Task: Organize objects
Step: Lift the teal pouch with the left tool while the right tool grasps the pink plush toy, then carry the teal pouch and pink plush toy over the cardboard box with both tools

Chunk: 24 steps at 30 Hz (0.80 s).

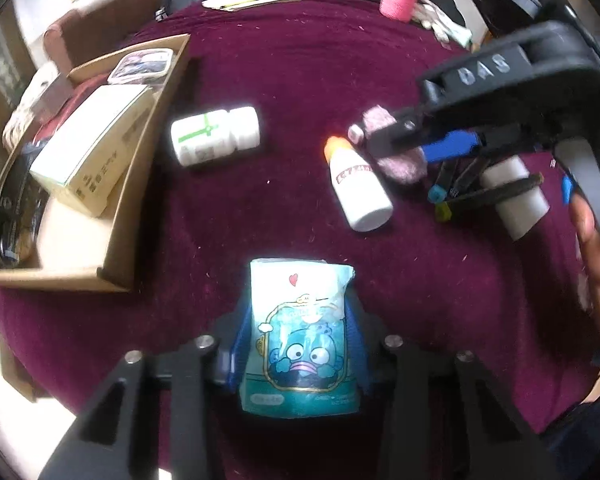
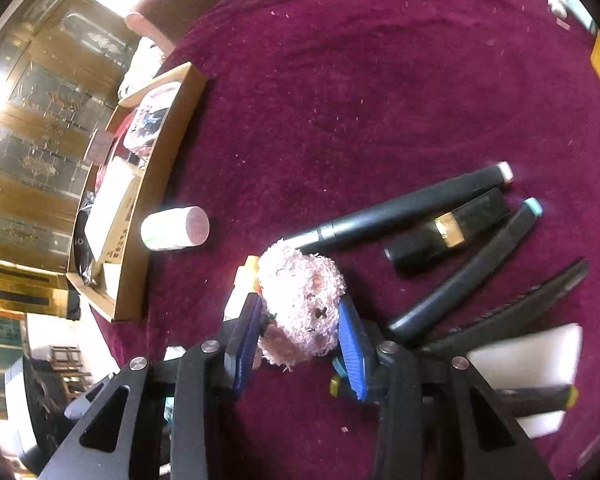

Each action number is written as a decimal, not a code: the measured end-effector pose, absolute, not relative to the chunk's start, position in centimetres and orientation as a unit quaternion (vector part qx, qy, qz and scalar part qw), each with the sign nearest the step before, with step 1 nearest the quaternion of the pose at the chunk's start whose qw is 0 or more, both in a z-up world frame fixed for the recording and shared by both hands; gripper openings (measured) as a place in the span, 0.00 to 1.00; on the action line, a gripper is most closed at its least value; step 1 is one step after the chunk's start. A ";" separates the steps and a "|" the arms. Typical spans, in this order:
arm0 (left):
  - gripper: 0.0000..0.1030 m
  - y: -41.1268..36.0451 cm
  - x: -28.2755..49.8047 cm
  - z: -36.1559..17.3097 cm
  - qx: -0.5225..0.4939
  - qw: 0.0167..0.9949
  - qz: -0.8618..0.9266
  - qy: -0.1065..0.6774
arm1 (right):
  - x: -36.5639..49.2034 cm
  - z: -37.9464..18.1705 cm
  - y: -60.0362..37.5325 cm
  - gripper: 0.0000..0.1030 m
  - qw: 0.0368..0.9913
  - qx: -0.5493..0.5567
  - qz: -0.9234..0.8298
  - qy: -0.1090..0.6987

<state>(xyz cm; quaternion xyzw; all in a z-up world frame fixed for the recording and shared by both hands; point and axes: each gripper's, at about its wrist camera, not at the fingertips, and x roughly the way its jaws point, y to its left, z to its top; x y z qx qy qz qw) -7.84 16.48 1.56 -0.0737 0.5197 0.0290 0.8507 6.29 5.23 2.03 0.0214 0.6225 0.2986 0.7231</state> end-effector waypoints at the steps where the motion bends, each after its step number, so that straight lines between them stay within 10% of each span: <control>1: 0.39 16.5 -8.1 1.7 -0.079 0.852 0.032 0.516 | 6.1 2.5 5.1 0.40 0.728 0.016 0.299 0.617; 24: 0.39 15.5 -9.3 2.8 -0.135 0.859 0.097 0.483 | 6.9 6.4 4.1 0.40 0.744 0.023 0.325 0.583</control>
